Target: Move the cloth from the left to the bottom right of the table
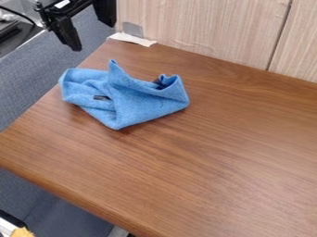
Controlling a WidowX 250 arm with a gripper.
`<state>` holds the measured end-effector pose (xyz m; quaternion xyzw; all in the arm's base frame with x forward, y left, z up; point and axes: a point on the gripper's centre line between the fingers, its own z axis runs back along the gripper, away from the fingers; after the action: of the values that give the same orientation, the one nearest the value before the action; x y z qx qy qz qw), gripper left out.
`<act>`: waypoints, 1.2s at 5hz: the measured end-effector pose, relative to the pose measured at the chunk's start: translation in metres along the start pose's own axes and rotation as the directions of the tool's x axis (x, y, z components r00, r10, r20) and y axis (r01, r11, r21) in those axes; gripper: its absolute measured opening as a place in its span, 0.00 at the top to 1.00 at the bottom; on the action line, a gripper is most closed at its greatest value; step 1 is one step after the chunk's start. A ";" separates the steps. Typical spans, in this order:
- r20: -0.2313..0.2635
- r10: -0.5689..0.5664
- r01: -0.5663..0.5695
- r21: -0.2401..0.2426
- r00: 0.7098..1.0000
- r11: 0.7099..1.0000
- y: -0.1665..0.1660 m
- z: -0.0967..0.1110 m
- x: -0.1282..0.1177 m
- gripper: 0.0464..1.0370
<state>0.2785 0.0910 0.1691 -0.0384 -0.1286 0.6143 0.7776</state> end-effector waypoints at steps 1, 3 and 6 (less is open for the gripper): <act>-0.014 0.004 -0.004 0.024 1.000 1.000 0.001 -0.009 -0.001 0.04; 0.019 0.060 -0.061 0.075 0.998 0.995 0.002 -0.062 0.007 0.04; 0.011 0.106 -0.107 0.140 0.994 0.984 0.004 -0.132 -0.005 0.04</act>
<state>0.3062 0.1005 0.0400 0.0105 -0.0841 0.6626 0.7442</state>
